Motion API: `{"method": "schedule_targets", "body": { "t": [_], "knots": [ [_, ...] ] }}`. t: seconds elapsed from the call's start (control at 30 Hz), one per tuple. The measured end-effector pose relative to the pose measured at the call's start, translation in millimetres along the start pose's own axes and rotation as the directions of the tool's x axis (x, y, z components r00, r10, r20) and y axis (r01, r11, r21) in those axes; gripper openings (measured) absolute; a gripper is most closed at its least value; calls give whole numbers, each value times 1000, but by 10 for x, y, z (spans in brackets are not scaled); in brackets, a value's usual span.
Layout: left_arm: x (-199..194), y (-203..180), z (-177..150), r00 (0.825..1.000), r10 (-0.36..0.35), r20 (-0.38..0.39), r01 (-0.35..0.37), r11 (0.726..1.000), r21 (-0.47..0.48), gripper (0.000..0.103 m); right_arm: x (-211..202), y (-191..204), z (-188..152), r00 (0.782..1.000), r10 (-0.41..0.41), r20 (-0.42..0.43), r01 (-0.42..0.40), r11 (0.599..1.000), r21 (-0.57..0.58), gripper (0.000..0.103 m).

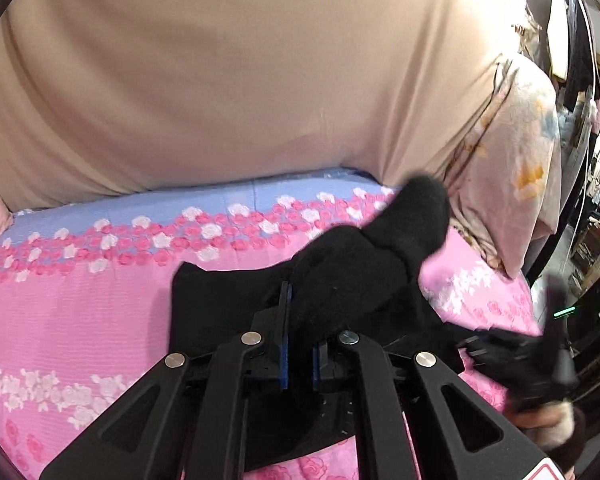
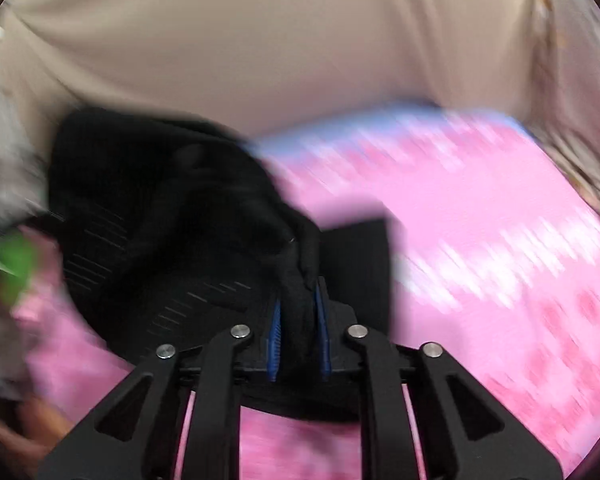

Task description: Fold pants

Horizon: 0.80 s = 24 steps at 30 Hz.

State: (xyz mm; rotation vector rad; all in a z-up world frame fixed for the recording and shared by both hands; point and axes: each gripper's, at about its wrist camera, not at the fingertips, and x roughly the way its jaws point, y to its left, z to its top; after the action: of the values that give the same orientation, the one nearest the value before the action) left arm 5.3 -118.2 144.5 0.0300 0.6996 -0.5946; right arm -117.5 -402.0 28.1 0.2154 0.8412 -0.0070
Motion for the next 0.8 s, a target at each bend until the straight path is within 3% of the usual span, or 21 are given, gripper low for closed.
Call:
{"method": "schedule_targets", "body": {
  "t": [0.1, 0.2, 0.27, 0.33, 0.4, 0.43, 0.47, 0.5, 0.57, 0.6, 0.67, 0.73, 0.8],
  "knots": [
    [101, -35, -58, 1000, 6, -28, -6, 1000, 9, 5, -293, -12, -57, 992, 90, 84, -96, 993, 64, 15],
    [66, -60, -48, 1000, 9, -15, -9, 1000, 18, 5, -599, 268, 83, 962, 219, 161, -221, 975, -5, 15],
    [40, -74, -23, 1000, 11, -7, -11, 1000, 20, 5, -589, 561, 152, 940, 313, 133, -301, 948, -101, 15],
    [30, -80, -6, 1000, 14, -5, -14, 1000, 22, 5, -331, 765, 227, 926, 375, 53, -364, 920, -144, 14],
    [20, -79, 4, 1000, 21, -7, -21, 1000, 23, 5, 141, 816, 320, 932, 359, -43, -362, 924, -125, 14],
    [13, -79, 8, 1000, 23, -8, -23, 999, 24, 5, 395, 750, 409, 957, 283, -55, -288, 953, -92, 14],
    [2, -79, 11, 1000, 27, -7, -27, 999, 27, 5, 503, 652, 481, 973, 228, -33, -230, 972, -57, 11],
    [-3, -80, 15, 1000, 27, -8, -27, 999, 31, 5, 551, 521, 563, 973, 229, 3, -229, 973, 3, 8],
    [32, -77, 16, 1000, 20, -19, -19, 999, 35, 6, 591, 214, 676, 940, 336, 62, -341, 925, 169, 7],
    [58, -81, 12, 1000, 18, -23, -17, 999, 39, 6, 613, 160, 682, 936, 348, 54, -352, 914, 201, 7],
    [131, -108, 2, 999, 16, -33, -15, 999, 48, 6, 516, 169, 594, 942, 333, 42, -335, 924, 186, 10],
    [195, -147, -13, 999, 7, -42, -5, 998, 58, 6, 260, 120, 426, 943, 317, 100, -330, 930, 161, 13],
    [273, -221, -37, 998, -18, -62, 23, 997, 72, 6, 74, -55, 229, 961, 239, 136, -262, 948, 181, 14]
  ]
}}
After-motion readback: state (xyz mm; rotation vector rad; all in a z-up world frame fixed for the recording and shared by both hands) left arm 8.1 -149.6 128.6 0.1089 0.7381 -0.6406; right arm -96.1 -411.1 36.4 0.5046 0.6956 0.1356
